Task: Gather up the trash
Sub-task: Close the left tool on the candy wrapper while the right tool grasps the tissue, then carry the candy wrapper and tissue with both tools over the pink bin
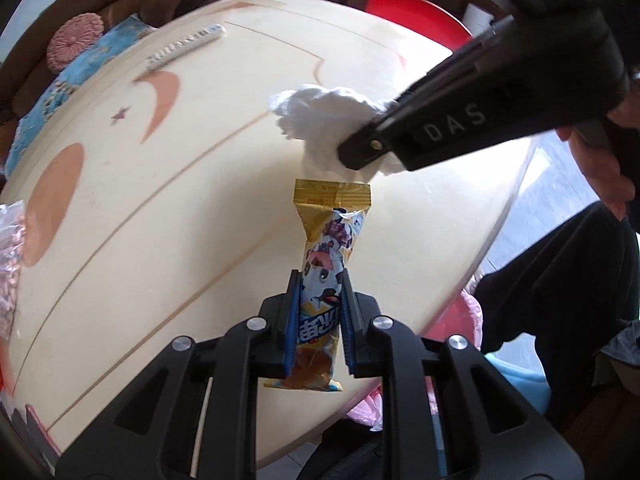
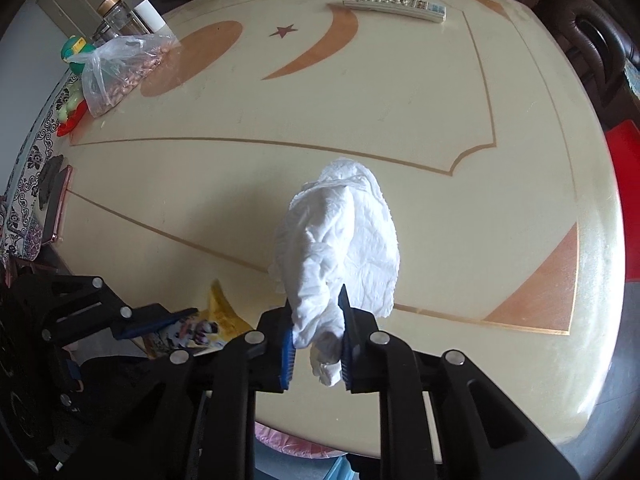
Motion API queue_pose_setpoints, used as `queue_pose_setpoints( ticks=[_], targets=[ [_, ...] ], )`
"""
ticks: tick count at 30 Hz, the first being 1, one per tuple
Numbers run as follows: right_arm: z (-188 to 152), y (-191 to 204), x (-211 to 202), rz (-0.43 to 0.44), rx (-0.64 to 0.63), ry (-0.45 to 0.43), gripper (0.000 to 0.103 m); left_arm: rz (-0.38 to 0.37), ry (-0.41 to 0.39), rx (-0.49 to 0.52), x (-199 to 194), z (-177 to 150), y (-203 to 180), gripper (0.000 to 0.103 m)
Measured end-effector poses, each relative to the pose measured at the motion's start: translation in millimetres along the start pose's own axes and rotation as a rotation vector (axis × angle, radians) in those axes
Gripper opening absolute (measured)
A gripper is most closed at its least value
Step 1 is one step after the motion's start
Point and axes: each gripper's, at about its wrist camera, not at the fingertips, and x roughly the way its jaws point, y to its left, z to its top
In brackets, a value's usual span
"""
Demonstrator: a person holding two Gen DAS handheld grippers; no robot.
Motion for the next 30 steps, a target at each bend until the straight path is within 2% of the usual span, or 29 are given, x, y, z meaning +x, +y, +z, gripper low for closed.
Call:
queue_pose_setpoints(
  ticks=[3, 7, 18, 22, 30],
  targets=[
    [-1.1, 2.1, -4.9, -0.011, -0.01, -0.011, 0.018, 0.029, -0.024, -0.033, -7.8, -0.8, 3.3, 0.019],
    [-6.9, 6.1, -16.2, -0.023, -0.028, -0.035, 0.018, 0.03, -0.053, -0.088, -20.7, -2.1, 6.5, 0.019],
    [-36.9, 21.7, -60.9, -0.056, -0.086, -0.125, 0.017, 0.041, -0.129, -0.144, -61.6, -12.0, -1.6, 0.019],
    [-61.5, 25.3, -79.4, -0.058, -0.096, -0.16, 0.017, 0.052, -0.167, -0.15, -81.5, -19.9, -14.5, 0.019],
    [-118.7, 43.6, -101.2, -0.054, -0.155, -0.197, 0.017, 0.04, -0.184, -0.125, -98.3, -40.3, -47.7, 0.019]
  ],
)
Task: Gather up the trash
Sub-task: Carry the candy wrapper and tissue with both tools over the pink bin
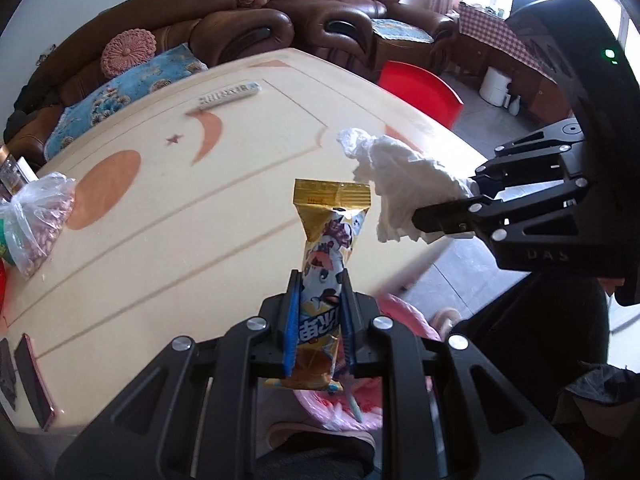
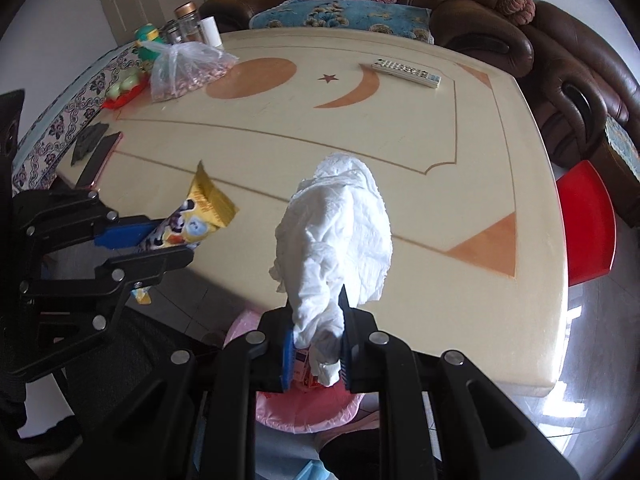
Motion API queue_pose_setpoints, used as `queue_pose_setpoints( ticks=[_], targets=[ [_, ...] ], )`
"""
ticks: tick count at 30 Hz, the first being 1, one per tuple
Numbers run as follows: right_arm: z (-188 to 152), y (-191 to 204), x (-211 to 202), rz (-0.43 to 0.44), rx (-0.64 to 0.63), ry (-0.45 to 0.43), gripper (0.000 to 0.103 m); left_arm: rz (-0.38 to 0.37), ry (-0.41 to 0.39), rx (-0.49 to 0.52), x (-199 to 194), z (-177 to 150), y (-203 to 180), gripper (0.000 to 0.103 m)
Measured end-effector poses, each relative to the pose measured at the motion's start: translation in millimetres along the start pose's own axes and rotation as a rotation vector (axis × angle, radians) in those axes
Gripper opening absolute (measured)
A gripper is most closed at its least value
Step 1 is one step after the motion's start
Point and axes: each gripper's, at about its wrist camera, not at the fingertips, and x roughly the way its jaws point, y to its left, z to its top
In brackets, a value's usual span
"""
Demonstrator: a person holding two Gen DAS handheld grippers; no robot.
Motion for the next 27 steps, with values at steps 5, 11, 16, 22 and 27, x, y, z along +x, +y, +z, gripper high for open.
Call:
queue_pose_setpoints(
  ticks=[5, 11, 16, 22, 27],
  targets=[
    [-25.1, 9.4, -12.4, 0.003, -0.022, -0.004, 0.017, -0.009, 0.009, 0.01, -4.7, -15.1, -15.3, 0.019],
    [-57.1, 13.6, -18.4, -0.004, -0.037, 0.011, 0.017, -0.03, 0.023, 0.015, -3.2, -31.7, -29.1, 0.019],
    [-80.4, 14.0, -13.5, -0.004, -0.029, 0.038, 0.017, -0.061, 0.046, 0.008, 4.0, -48.9, -40.7, 0.019],
    [-105.0, 14.4, -2.4, 0.001, -0.009, 0.068, 0.017, -0.094, 0.079, -0.012, 16.3, -69.7, -49.7, 0.019],
    [-119.0, 16.0, 7.5, 0.007, -0.004, 0.089, 0.017, -0.112, 0.109, -0.018, 26.4, -84.8, -54.0, 0.019]
  ],
)
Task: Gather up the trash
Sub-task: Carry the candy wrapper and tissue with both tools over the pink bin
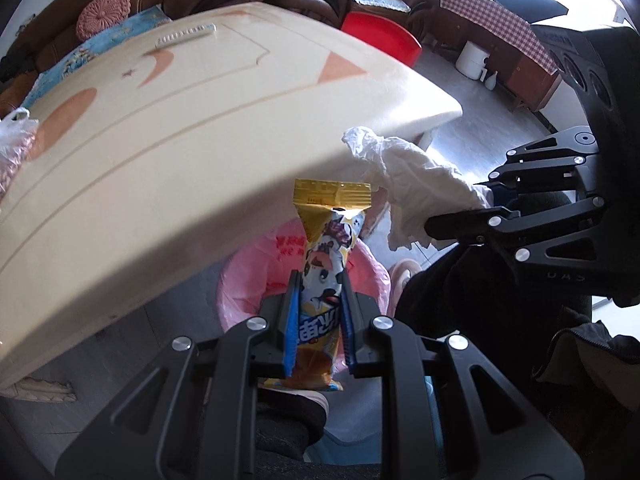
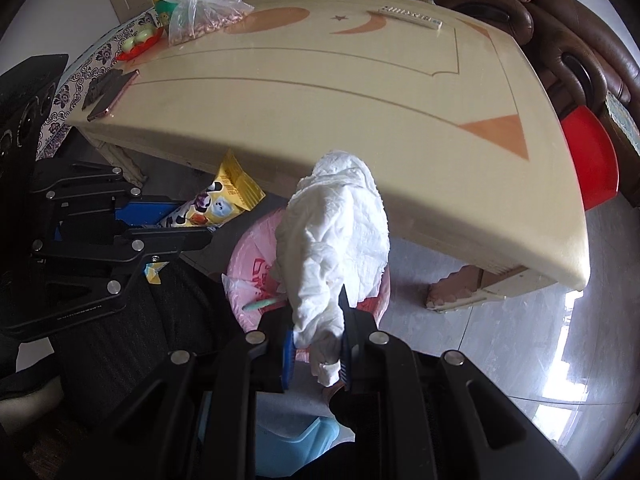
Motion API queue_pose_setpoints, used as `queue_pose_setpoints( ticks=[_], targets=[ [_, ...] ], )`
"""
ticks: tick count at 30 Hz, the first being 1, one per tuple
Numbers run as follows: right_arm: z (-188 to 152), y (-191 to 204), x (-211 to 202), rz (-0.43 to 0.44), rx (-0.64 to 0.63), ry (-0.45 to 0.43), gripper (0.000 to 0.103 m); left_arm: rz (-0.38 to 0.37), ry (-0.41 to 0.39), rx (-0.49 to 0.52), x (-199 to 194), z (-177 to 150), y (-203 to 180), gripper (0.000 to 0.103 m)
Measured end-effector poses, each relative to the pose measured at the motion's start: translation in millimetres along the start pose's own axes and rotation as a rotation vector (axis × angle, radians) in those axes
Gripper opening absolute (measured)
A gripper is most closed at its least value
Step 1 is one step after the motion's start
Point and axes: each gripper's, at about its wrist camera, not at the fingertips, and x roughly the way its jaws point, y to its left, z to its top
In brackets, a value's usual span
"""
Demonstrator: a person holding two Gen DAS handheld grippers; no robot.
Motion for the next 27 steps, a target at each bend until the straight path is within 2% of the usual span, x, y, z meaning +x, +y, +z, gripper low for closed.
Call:
queue_pose_setpoints(
  ticks=[14, 21, 27],
  targets=[
    [-21.8, -1.7, 42.1, 0.02, 0.01, 0.076, 0.017, -0.039, 0.124, 0.007, 47.7, -30.6, -3.6, 0.019],
    [-22.7, -11.5, 78.5, 0.03, 0.033, 0.126, 0.017, -0.065, 0.192, -0.008, 84.6, -36.7, 4.1, 0.019],
    [-23.8, -23.3, 120.0, 0.048, 0.066, 0.191, 0.017, -0.081, 0.25, -0.061, 120.1, -40.2, 18.6, 0.019]
  ],
)
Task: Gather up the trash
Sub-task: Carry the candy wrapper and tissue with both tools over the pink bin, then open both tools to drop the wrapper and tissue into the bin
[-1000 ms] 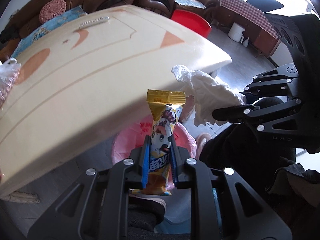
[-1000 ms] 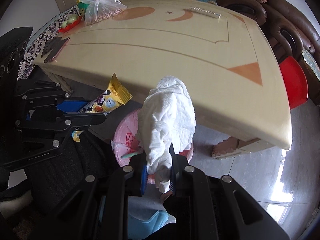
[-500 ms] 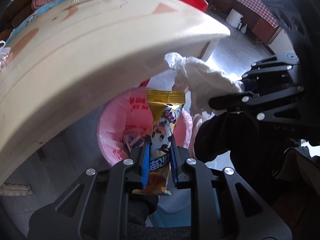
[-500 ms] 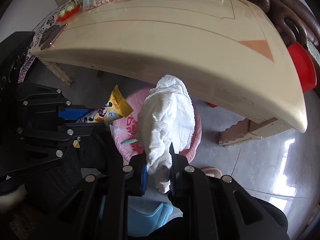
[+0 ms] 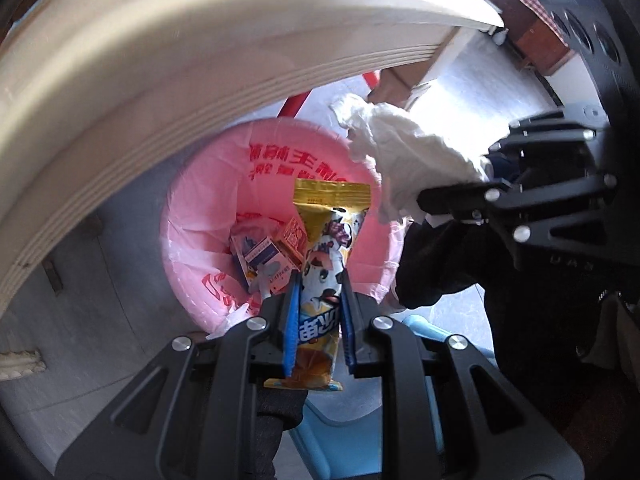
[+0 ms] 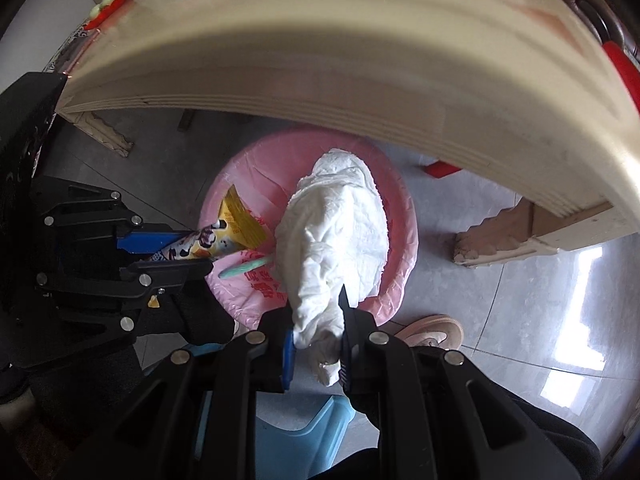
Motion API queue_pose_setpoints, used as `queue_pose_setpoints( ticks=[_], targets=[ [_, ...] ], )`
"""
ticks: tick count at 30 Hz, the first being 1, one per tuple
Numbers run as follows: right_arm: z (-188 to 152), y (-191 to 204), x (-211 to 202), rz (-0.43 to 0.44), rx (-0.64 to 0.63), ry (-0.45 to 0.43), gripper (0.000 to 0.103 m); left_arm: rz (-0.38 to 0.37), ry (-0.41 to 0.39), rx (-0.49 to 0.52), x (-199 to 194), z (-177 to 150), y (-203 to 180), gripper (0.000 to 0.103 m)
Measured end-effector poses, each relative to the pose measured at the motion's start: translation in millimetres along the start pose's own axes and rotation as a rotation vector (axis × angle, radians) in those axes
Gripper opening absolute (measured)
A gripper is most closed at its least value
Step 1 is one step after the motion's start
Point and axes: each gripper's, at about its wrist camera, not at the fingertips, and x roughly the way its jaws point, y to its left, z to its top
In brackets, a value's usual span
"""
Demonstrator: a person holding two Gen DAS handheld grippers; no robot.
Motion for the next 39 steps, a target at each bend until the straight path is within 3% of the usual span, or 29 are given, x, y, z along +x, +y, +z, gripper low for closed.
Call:
queue_pose_setpoints(
  ticks=[14, 28, 31, 32, 33, 36, 39],
  targets=[
    [6.9, -27.8, 82.8, 0.06, 0.09, 0.114, 0.017, -0.017, 0.123, -0.136, 68.6, 7.3, 29.2, 0.019],
    [15.2, -25.2, 129.3, 0.08, 0.073, 0.178, 0.018, -0.016, 0.159, -0.244, 104.2, 15.2, 51.8, 0.02],
    [13.3, -26.6, 131.1, 0.087, 0.076, 0.179, 0.022, -0.016, 0.171, -0.273, 107.7, 15.9, 58.2, 0.029],
    [13.9, -27.3, 131.7, 0.092, 0.079, 0.178, 0.025, -0.011, 0.17, -0.279, 108.6, 16.2, 59.4, 0.038],
    [14.8, -29.4, 131.0, 0.095, 0.081, 0.175, 0.033, -0.006, 0.168, -0.279, 109.1, 16.4, 59.8, 0.043],
    [15.9, -30.0, 127.9, 0.075, 0.077, 0.164, 0.046, 0.028, 0.172, -0.267, 108.5, 18.2, 59.0, 0.05],
    [16.0, -32.0, 127.4, 0.066, 0.078, 0.159, 0.049, 0.034, 0.173, -0.284, 105.2, 20.2, 61.5, 0.057]
  ],
)
